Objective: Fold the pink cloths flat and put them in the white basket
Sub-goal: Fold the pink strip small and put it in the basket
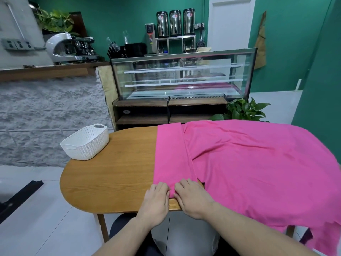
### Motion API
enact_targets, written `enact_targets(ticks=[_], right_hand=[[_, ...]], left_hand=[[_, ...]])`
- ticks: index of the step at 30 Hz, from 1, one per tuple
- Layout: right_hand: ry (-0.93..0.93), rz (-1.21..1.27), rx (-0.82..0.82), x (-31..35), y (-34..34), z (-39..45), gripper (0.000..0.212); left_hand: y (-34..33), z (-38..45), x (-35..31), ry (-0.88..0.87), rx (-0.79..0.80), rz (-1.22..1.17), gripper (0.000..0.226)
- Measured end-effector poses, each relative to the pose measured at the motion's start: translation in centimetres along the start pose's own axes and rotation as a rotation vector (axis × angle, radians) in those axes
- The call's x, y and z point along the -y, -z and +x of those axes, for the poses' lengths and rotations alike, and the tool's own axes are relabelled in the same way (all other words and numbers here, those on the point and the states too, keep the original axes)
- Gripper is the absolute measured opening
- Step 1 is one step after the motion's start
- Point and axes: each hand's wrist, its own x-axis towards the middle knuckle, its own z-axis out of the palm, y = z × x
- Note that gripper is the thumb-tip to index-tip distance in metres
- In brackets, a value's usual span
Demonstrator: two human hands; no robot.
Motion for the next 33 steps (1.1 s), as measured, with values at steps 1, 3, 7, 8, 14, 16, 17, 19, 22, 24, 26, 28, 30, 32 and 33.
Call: enact_targets(ticks=[1, 3, 7, 8, 14, 16, 17, 19, 22, 24, 26, 28, 30, 32, 33], right_hand=[[0.021, 0.002, 0.045, 0.0, 0.3, 0.3, 0.019], [0.03, 0.046, 0.121, 0.3, 1.4, 0.6, 0.025], [-0.011, 0.14, 0.169, 0.5, 2.3, 0.8, 0.026], [-0.022, 0.162, 0.18, 0.4, 2.3, 0.9, 0.023], [-0.001, 0.026, 0.078, 0.3, 1.6, 0.3, 0.025], [-0.008, -0.012, 0.028, 0.1, 0.9, -0.3, 0.027], [0.004, -0.007, 0.004, 0.1, 0.5, -0.5, 0.027], [0.007, 0.018, -0.02, 0.1, 0.1, -0.6, 0.025], [-0.002, 0.005, -0.049, 0.0, -0.1, -0.3, 0.018], [-0.014, 0.007, -0.057, 0.0, 0.1, 0.1, 0.017], [-0.023, 0.015, -0.032, 0.3, 0.3, 0.3, 0.017], [-0.041, 0.024, 0.015, 0.4, 0.3, 0.4, 0.019], [-0.053, 0.078, 0.049, 0.5, 0.9, 0.6, 0.022], [-0.07, 0.15, 0.1, 0.6, 1.7, 0.7, 0.024], [-0.069, 0.169, 0.111, 0.5, 2.0, 0.8, 0.024]], left_hand=[[0.0, -0.1, 0.1, 0.007, -0.013, 0.011, 0.023], [0.0, -0.4, 0.4, -0.018, -0.062, 0.018, 0.023], [-0.1, -0.7, 1.0, -0.146, -0.071, 0.068, 0.022], [0.0, -0.7, 1.2, -0.169, -0.063, 0.087, 0.023], [0.5, 0.0, 1.1, -0.187, -0.029, 0.116, 0.016], [0.2, 0.3, 1.0, -0.163, -0.063, 0.15, 0.012], [0.1, 0.3, 0.9, -0.144, -0.076, 0.163, 0.012], [-0.1, 0.5, 0.8, -0.102, -0.069, 0.149, 0.014], [-0.3, 0.4, 0.4, -0.064, -0.111, 0.172, 0.012], [-0.5, 0.0, 0.2, -0.063, -0.149, 0.175, 0.011], [-0.7, -0.5, 0.6, -0.096, -0.151, 0.158, 0.011], [-0.7, -0.8, 1.0, -0.134, -0.134, 0.131, 0.013], [-0.5, -0.7, 1.3, -0.149, -0.11, 0.096, 0.018], [-0.2, -0.4, 1.3, -0.167, -0.095, 0.111, 0.011], [0.0, -0.3, 1.2, -0.171, -0.086, 0.126, 0.009]])
